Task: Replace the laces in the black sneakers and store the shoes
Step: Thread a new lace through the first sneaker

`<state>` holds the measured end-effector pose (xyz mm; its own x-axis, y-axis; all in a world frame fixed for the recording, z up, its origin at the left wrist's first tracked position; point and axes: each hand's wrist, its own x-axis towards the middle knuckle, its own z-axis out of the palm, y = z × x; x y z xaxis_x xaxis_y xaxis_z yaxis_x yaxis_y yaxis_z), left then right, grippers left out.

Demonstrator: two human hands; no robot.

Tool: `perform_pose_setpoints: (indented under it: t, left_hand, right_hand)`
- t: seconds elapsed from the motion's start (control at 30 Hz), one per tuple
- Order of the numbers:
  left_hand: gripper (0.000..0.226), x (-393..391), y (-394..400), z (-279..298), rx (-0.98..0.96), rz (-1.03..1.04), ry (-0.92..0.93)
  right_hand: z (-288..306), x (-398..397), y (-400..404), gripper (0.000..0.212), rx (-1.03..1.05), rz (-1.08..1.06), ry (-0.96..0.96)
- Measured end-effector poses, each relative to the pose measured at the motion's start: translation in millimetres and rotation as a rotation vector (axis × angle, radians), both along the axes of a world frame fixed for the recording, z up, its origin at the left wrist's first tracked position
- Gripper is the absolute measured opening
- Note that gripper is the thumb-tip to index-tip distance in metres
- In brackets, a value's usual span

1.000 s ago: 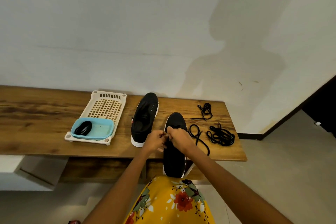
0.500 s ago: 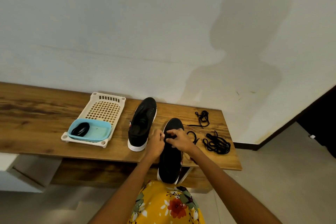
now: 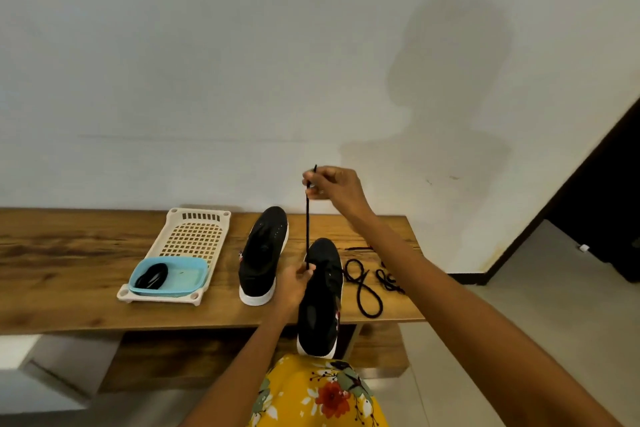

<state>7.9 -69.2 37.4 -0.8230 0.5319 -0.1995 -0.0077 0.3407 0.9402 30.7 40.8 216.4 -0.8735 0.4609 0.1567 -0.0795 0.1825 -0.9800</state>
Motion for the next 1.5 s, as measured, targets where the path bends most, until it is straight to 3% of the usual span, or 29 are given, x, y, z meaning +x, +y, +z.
perform_pose_setpoints:
  t: [0.17, 0.3, 0.47, 0.57, 0.7, 0.83, 0.97, 1.03, 1.13, 1.27, 1.4, 1.5]
  left_hand:
    - [0.016, -3.3, 0.5, 31.4, 0.040, 0.253, 0.168]
    - [0.014, -13.4, -5.3, 57.7, 0.123, 0.359, 0.179]
    - [0.013, -12.7, -19.3, 53.8, 0.130, 0.349, 0.213]
    - [0.018, -19.3, -21.4, 36.7, 0.178, 0.331, 0.036]
    - [0.030, -21.5, -19.4, 20.9, 0.050, 0.264, -0.195]
    - [0.041, -19.8, -18.8, 5.2, -0.177, 0.146, -0.044]
    - [0.051, -17.8, -18.7, -15.0, -0.393, -0.059, 0.164]
    - [0.048, -18.1, -21.8, -18.8, -0.483, -0.124, 0.353]
    - [0.044, -16.6, -21.3, -24.9, -0.568, -0.194, 0.555]
    - [0.039, -16.1, -6.8, -34.2, -0.475, -0.132, 0.486]
    - [0.032, -13.5, 12.0, -41.0, -0.249, 0.043, 0.382]
    - [0.027, -14.1, 19.6, -46.8, -0.177, 0.047, 0.322]
  right_hand:
    - [11.2, 13.0, 3.0, 0.018, -0.116, -0.063, 0.089]
    - [-14.3, 24.2, 5.2, 0.018, -0.090, -0.114, -0.027]
    - [-49.7, 38.1, -4.7, 0.016, 0.030, -0.172, -0.147]
    - [-74.8, 37.9, -13.9, 0.014, 0.101, -0.193, -0.234]
    - [-107.9, 25.9, -25.3, 0.016, 0.233, -0.226, -0.384]
    - [-147.0, 11.9, -36.8, 0.021, 0.460, -0.209, -0.526]
    - [-170.6, -1.4, -39.3, 0.024, 0.967, -0.082, -0.694]
    - [-177.3, -9.2, -35.5, 0.024, 1.018, -0.020, -0.725]
    - [-185.8, -14.0, -26.2, 0.027, 0.903, 0.011, -0.618]
    - [-193.2, 1.8, 13.0, 0.026, 0.532, -0.259, -0.534]
    - [-218.4, 29.3, 71.3, 0.025, 0.402, -0.465, -0.761]
    - [-237.4, 37.6, 96.5, 0.024, 0.368, -0.477, -0.909]
